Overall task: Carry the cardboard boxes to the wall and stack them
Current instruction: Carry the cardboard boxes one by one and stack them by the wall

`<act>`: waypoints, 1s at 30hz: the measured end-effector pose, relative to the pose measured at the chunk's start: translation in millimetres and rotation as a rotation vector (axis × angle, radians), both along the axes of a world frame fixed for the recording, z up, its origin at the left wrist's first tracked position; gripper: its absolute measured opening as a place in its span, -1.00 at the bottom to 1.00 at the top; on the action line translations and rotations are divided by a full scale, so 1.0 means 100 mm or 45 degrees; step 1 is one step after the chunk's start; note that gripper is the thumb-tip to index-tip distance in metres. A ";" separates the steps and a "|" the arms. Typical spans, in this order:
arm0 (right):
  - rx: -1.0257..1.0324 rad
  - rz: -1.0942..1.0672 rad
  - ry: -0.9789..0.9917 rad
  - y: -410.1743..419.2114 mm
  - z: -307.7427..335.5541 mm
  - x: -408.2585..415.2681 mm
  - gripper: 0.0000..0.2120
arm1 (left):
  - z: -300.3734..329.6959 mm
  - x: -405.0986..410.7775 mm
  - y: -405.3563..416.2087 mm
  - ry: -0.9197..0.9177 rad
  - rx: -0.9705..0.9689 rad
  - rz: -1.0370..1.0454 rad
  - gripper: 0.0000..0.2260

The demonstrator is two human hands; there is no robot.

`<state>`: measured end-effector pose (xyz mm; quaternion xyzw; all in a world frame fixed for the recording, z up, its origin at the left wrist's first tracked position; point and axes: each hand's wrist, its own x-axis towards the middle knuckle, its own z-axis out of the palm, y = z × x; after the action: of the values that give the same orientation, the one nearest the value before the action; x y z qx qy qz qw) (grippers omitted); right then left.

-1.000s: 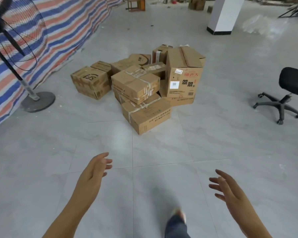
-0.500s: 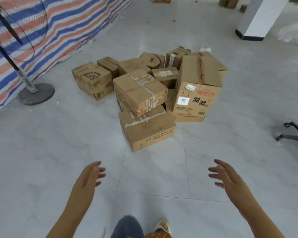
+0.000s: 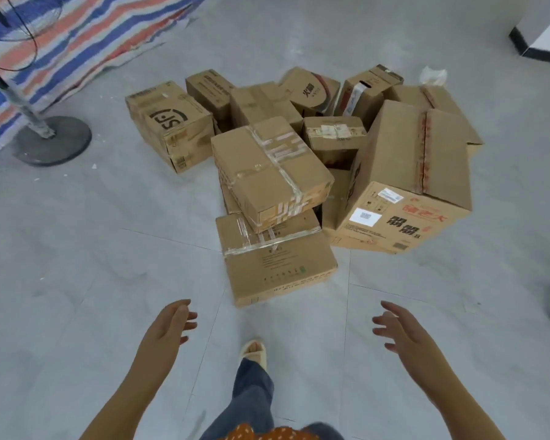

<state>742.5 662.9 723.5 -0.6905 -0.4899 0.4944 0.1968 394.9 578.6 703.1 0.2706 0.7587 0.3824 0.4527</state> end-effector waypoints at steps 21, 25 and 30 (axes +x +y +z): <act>-0.448 0.511 -0.670 3.80 -4.78 -0.03 -0.57 | -4.56 0.25 2.72 0.429 -1.004 -0.032 -0.54; -0.407 0.523 -0.764 4.01 -5.51 -0.01 -0.54 | -5.30 0.18 2.70 0.371 -1.075 0.166 -0.55; -0.328 0.492 -0.832 3.97 -5.84 0.10 -0.56 | -5.62 0.19 2.60 0.387 -0.967 0.373 -0.58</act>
<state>752.0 1060.0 139.9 -0.7256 -0.5816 0.3340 -0.1541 413.6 838.9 141.1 0.0276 0.9340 0.0920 0.3441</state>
